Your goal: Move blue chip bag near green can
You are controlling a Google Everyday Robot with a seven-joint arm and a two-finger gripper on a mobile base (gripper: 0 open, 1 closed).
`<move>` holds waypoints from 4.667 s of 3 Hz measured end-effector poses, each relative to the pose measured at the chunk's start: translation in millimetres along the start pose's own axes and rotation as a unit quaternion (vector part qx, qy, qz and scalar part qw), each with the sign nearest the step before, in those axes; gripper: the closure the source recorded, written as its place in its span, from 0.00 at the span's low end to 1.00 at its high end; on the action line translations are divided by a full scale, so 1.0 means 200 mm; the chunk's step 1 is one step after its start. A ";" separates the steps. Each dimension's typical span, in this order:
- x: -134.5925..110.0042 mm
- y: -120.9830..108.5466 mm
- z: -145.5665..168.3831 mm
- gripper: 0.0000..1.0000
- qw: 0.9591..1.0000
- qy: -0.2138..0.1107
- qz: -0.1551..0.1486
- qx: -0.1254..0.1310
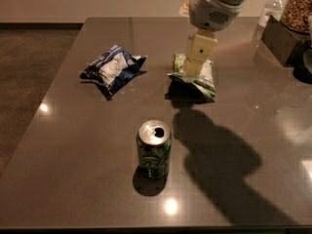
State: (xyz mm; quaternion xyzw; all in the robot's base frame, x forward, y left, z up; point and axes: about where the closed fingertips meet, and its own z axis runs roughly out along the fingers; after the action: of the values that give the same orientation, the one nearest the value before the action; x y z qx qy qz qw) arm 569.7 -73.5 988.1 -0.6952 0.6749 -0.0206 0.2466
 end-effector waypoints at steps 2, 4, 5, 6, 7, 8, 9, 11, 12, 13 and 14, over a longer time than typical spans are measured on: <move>-0.29 -0.22 0.32 0.00 0.997 -0.018 -0.071 -0.017; -0.53 -0.25 0.65 0.00 0.990 -0.018 -0.126 -0.058; -0.63 -0.27 0.79 0.00 0.985 -0.009 -0.151 -0.082; -0.69 -0.28 0.90 0.00 0.981 -0.002 -0.164 -0.105; -0.72 -0.28 0.96 0.08 0.977 0.004 -0.172 -0.123; -0.71 -0.27 0.96 0.33 0.974 0.010 -0.182 -0.132; -0.67 -0.24 0.89 0.64 0.974 0.012 -0.190 -0.123; -0.57 -0.11 0.67 1.00 0.973 -0.016 -0.206 -0.108; -0.49 0.00 0.54 1.00 0.968 -0.035 -0.222 -0.108; -0.41 0.15 0.44 1.00 0.959 -0.049 -0.254 -0.115; -0.32 0.32 0.35 0.99 0.943 -0.067 -0.299 -0.126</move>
Offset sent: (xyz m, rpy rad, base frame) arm 0.0890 0.1187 -0.0405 -0.0370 -0.0142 0.2473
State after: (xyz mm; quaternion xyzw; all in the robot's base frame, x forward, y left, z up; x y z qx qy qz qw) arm 530.7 10.8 921.7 -0.8904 0.4146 0.0382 0.1836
